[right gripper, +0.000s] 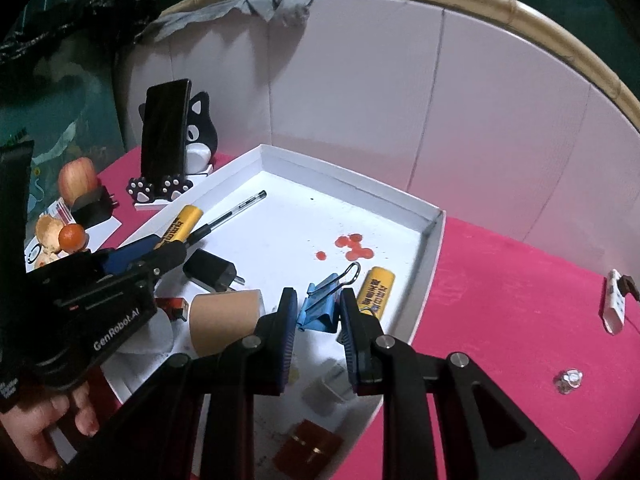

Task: Organize rigid objects
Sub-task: 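Carry the yellow lighter and blue binder clip into the tray and open both tools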

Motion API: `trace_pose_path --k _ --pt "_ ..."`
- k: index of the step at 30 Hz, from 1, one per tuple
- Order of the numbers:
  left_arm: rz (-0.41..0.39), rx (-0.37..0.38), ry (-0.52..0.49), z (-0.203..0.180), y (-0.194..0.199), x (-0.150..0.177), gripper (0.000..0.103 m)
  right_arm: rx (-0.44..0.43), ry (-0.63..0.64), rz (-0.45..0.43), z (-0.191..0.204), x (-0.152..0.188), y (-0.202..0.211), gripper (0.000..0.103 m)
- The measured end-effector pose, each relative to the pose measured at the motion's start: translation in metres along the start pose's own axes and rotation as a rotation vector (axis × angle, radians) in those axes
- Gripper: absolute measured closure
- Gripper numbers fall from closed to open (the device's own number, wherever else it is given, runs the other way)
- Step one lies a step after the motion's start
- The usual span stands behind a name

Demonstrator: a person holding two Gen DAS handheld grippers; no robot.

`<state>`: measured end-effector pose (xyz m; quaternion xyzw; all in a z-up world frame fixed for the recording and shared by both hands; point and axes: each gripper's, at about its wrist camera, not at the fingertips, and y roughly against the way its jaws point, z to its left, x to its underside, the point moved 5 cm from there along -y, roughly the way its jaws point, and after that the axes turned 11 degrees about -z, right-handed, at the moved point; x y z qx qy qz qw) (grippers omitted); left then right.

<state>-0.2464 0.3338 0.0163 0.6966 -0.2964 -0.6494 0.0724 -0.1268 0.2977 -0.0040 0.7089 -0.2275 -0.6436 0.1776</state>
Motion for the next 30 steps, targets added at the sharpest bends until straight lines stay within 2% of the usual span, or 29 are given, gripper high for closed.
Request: trace_pose_path --k 11,12,14,16,17,18,19,21,30 --pt "0.01 -0.042 0.037 0.011 -0.005 -0.003 0.079 -0.001 0.012 0.006 0.01 0.004 -0.009 0.082" --pt "0.009 -0.047 0.04 0.012 -0.005 -0.003 0.077 0.002 0.015 0.002 0.01 0.003 -0.009 0.082" --pt "0.003 -0.045 0.049 0.013 -0.003 -0.004 0.064 0.013 0.017 -0.008 0.011 0.002 -0.007 0.081" --pt "-0.013 -0.056 0.058 0.015 0.001 -0.008 0.023 0.018 0.013 -0.018 0.012 0.002 -0.006 0.07" --pt "-0.025 -0.063 0.059 0.016 0.003 -0.009 0.017 0.021 0.01 -0.022 0.012 0.002 -0.005 0.048" --pt "-0.039 -0.073 0.061 0.018 0.006 -0.011 0.015 0.026 0.008 -0.031 0.011 0.001 -0.004 0.02" --pt "-0.051 -0.088 0.062 0.02 0.008 -0.013 0.012 0.037 0.007 -0.042 0.01 0.0 -0.003 0.014" --pt "-0.065 -0.093 0.071 0.024 0.012 -0.017 0.009 0.04 0.006 -0.057 0.009 -0.001 0.0 0.012" --pt "-0.095 -0.152 0.099 0.036 0.026 -0.024 0.009 0.063 -0.059 -0.091 -0.003 -0.006 0.016 0.01"
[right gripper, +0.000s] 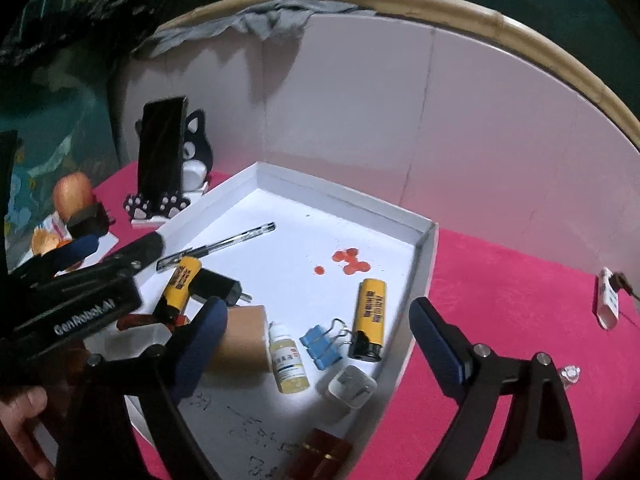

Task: Organize rigid objects
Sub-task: 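Carry the yellow lighter and blue binder clip into the tray and open both tools, then grasp the white cartoon badge from the table with the right tool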

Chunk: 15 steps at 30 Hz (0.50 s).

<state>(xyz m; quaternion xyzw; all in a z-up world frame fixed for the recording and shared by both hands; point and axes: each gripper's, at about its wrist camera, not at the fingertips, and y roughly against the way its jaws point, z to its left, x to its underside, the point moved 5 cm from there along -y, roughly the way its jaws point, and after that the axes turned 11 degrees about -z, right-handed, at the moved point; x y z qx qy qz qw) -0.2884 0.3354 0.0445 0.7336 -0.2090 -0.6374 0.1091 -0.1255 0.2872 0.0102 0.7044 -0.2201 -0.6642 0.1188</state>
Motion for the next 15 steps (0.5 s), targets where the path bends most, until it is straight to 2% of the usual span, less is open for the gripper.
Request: trace_pose_path --k 1,3,9,12,15 --pt "-0.008 -0.009 0.003 0.003 0.003 -0.003 0.009 0.008 -0.023 -0.013 -0.006 -0.002 0.005 0.009" --pt "-0.015 -0.013 0.006 0.005 0.009 -0.009 0.009 0.027 -0.057 -0.034 -0.016 -0.004 0.013 0.001" --pt "-0.012 -0.083 -0.093 -0.009 0.025 -0.016 0.009 0.071 -0.096 -0.076 -0.036 -0.006 0.035 0.001" --pt "-0.033 -0.06 -0.122 -0.021 0.036 -0.02 0.009 0.087 -0.094 -0.079 -0.039 -0.002 0.041 0.001" --pt "-0.049 0.011 -0.121 -0.035 0.05 -0.025 0.009 0.092 -0.094 -0.078 -0.041 0.002 0.046 0.001"
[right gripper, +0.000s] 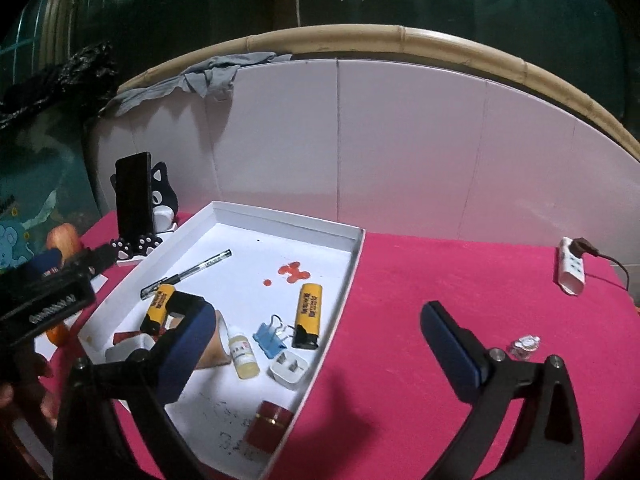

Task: Organize rigid objects
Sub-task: 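Grasp the white cartoon badge from the table with the right tool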

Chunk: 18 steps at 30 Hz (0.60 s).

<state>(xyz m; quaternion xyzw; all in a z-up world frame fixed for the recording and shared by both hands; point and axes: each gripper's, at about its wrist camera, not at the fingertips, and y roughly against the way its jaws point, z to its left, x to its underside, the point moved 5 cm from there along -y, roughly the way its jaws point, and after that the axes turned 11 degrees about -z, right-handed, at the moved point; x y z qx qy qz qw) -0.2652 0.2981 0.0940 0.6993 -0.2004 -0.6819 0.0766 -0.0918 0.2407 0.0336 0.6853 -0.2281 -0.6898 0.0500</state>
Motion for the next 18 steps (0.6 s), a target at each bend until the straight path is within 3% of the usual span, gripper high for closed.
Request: trace_pose_path --k 6,13,18 --pt "-0.022 0.133 0.007 -0.031 0.018 -0.009 0.009 -0.006 -0.069 -0.012 -0.039 -0.001 0.015 0.001" --pt "0.056 0.258 -0.037 -0.086 0.015 0.006 0.009 0.221 -0.256 -0.025 -0.174 0.018 0.049 0.001" --pt "0.119 0.368 -0.094 -0.136 0.016 0.02 0.009 0.325 -0.344 -0.001 -0.24 0.046 0.066 0.001"
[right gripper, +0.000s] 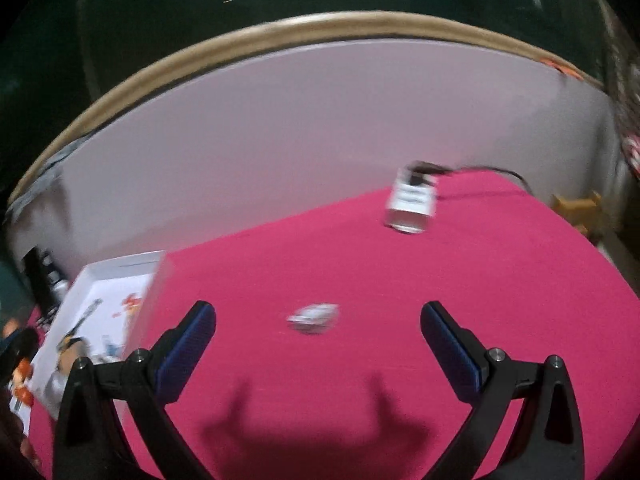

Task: Organize rigid objects
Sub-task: 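Grasp the white cartoon badge from the table with the right tool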

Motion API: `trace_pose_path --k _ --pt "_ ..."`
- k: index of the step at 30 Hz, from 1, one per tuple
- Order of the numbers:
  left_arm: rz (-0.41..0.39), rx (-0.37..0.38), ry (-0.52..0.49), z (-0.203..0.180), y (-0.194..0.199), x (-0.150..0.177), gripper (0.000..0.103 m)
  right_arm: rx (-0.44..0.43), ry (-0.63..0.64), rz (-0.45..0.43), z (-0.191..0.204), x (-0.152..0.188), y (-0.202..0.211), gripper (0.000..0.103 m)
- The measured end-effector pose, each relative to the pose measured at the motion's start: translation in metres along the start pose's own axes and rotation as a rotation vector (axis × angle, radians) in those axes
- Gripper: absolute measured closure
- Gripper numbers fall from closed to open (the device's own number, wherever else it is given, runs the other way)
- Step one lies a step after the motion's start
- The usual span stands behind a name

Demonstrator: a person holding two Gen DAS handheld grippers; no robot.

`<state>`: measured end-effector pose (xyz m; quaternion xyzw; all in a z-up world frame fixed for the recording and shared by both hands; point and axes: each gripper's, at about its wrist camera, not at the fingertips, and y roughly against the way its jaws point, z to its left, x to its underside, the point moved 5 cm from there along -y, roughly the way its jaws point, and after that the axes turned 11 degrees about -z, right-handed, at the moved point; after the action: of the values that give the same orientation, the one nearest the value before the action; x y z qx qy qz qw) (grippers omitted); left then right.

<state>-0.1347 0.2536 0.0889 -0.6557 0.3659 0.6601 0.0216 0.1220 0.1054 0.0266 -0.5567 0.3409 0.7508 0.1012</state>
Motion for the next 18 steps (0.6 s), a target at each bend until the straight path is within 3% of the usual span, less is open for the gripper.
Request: trace_pose_path --k 3,5,8,10,18 --pt "0.029 0.032 -0.006 -0.016 -0.006 0.004 0.009 0.018 0.046 0.049 -0.009 0.01 -0.013 0.001" --pt "0.045 0.027 -0.021 -0.021 -0.008 0.007 0.009 -0.016 0.108 0.088 -0.001 0.02 -0.029 0.001" --pt "0.061 0.021 -0.029 -0.026 -0.007 0.014 0.009 -0.073 0.179 0.138 0.018 0.033 -0.05 0.012" --pt "0.069 0.03 -0.035 -0.032 -0.002 0.022 0.009 -0.104 0.212 0.172 0.031 0.043 -0.065 0.013" --pt "0.1 0.067 -0.072 -0.054 0.014 0.045 0.009 -0.112 0.263 0.249 0.046 0.058 -0.099 0.035"
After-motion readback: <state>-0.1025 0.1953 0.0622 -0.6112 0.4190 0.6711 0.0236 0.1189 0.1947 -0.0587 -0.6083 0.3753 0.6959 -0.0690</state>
